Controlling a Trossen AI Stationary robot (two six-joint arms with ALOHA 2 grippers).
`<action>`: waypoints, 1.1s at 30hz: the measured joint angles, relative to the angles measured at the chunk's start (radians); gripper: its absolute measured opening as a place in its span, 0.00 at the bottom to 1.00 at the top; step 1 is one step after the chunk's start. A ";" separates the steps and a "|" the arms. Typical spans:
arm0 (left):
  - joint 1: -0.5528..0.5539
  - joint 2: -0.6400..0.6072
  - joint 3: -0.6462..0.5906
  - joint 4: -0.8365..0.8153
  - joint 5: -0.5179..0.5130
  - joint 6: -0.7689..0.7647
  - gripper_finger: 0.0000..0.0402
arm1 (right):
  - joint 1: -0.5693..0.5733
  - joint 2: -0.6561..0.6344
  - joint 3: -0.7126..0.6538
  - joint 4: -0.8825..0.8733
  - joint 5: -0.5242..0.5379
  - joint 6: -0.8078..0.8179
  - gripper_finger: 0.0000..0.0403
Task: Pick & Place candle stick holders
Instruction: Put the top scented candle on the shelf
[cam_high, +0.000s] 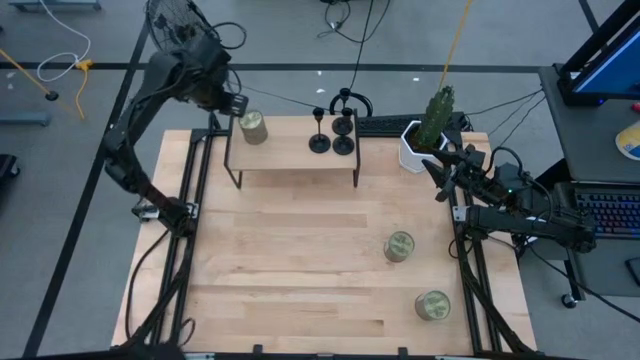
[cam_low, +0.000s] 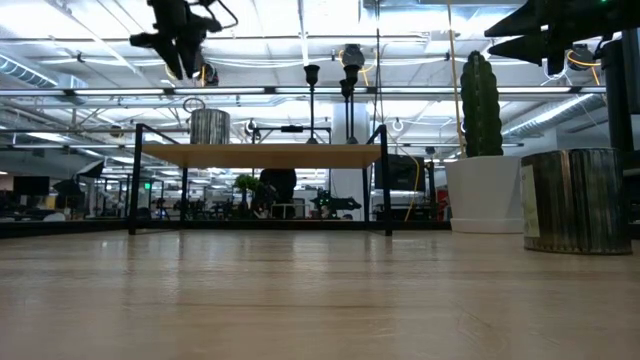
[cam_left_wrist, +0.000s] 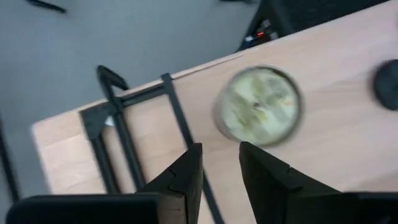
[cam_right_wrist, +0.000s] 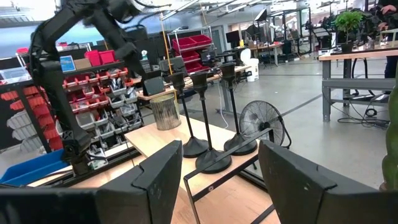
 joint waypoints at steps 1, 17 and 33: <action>-0.007 -0.016 0.000 0.000 0.017 -0.007 0.28 | 0.000 0.000 0.000 0.000 0.000 0.000 0.52; -0.183 -0.224 0.002 0.067 0.227 0.017 0.28 | 0.000 0.000 0.000 0.001 -0.001 0.000 0.52; -0.631 -0.454 -0.313 0.495 0.191 -0.057 0.28 | 0.000 0.000 0.000 0.015 -0.002 0.000 0.52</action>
